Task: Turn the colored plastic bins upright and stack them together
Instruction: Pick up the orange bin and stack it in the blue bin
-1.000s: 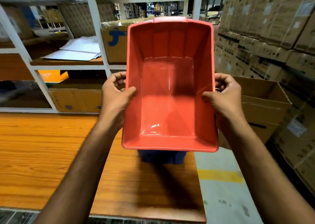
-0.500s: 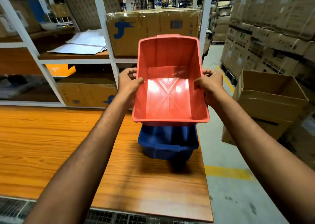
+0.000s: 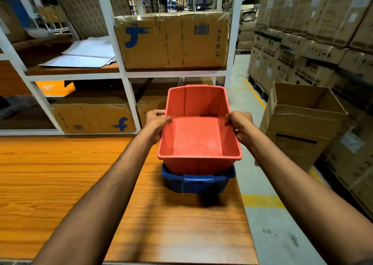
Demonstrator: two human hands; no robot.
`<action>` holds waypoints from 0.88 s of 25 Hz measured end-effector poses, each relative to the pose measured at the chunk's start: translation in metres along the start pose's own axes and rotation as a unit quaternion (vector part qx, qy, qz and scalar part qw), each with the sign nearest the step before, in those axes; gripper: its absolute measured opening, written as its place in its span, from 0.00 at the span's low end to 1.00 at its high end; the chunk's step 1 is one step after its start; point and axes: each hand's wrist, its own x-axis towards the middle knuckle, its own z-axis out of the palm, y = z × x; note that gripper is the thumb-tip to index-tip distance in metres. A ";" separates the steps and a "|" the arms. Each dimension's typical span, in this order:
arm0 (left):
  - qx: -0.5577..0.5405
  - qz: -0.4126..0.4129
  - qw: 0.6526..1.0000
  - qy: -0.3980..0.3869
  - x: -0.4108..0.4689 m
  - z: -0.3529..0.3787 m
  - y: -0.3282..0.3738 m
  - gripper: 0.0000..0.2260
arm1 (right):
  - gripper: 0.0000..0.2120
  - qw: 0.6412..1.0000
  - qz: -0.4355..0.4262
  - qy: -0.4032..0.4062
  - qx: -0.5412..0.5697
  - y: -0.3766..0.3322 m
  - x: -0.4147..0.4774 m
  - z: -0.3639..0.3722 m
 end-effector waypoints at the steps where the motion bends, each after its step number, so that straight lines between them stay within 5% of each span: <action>1: 0.002 -0.012 1.000 -0.005 0.002 0.001 -0.005 0.16 | 0.12 1.000 0.007 0.002 -0.007 0.004 0.001 0.000; 11: 0.035 -0.085 0.996 -0.022 0.002 0.003 -0.029 0.12 | 0.13 0.994 0.071 -0.053 -0.059 0.036 0.014 -0.003; 22: -0.051 -0.164 0.985 -0.008 0.005 0.001 -0.030 0.05 | 0.08 0.968 0.197 -0.138 0.074 0.033 0.020 -0.019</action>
